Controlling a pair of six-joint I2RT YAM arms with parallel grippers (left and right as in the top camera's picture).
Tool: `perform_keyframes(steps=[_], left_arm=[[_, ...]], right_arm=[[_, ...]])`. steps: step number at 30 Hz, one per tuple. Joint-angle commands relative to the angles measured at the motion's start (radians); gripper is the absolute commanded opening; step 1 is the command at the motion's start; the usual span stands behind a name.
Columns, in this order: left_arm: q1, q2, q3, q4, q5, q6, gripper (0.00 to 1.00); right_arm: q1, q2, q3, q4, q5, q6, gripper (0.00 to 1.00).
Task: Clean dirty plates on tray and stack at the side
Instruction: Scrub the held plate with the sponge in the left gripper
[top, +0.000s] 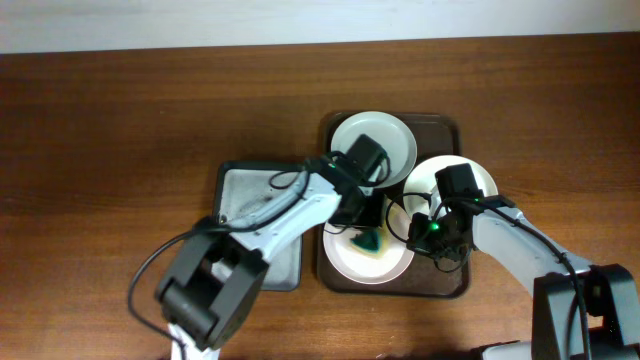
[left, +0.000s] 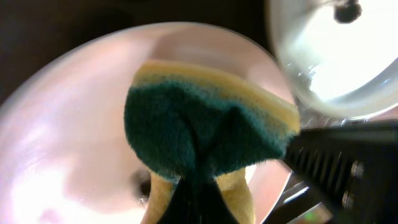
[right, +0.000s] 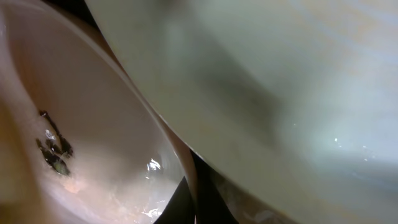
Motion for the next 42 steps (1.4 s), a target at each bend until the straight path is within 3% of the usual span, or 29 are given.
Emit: perform_keyframes(steps=[1, 5, 7, 13, 19, 21, 23, 27, 29, 35, 38, 42], left_arm=[[-0.023, 0.086, 0.011, 0.043, 0.111, -0.066, 0.00], [-0.019, 0.187, 0.011, 0.037, 0.103, -0.075, 0.00], [-0.011, 0.217, 0.011, 0.002, 0.030, -0.075, 0.00], [0.006, 0.171, 0.012, -0.219, -0.488, -0.071, 0.00], [0.006, 0.154, 0.012, -0.328, -0.779, -0.071, 0.00], [0.006, 0.154, 0.019, -0.315, -0.738, -0.071, 0.00], [0.006, 0.154, 0.019, -0.275, -0.606, -0.071, 0.00], [0.005, 0.154, 0.019, -0.091, -0.046, -0.071, 0.00], [-0.007, 0.154, 0.019, 0.015, 0.108, -0.072, 0.00], [-0.043, 0.154, 0.019, 0.046, 0.124, -0.071, 0.00], [-0.048, 0.154, 0.019, 0.028, 0.119, -0.004, 0.00], [0.001, 0.147, 0.024, -0.092, -0.019, 0.005, 0.00]], right_arm=[[-0.014, 0.023, -0.006, -0.006, 0.094, 0.027, 0.04], [-0.014, 0.023, -0.006, -0.014, 0.093, 0.027, 0.04], [-0.014, 0.023, -0.006, -0.017, 0.093, 0.027, 0.04], [-0.014, 0.023, -0.006, -0.018, 0.094, 0.031, 0.04], [-0.014, 0.023, -0.006, -0.022, 0.094, 0.072, 0.04], [-0.014, 0.023, -0.006, -0.025, 0.094, 0.072, 0.04], [-0.014, 0.023, -0.006, -0.026, 0.094, 0.071, 0.04], [-0.014, 0.023, -0.006, -0.029, 0.094, 0.071, 0.04], [-0.014, 0.023, -0.006, -0.030, 0.094, 0.070, 0.04], [-0.014, 0.023, -0.006, -0.030, 0.094, 0.068, 0.04], [-0.014, 0.023, -0.006, -0.032, 0.094, 0.068, 0.04], [-0.014, 0.023, -0.006, -0.045, 0.094, 0.066, 0.04]])
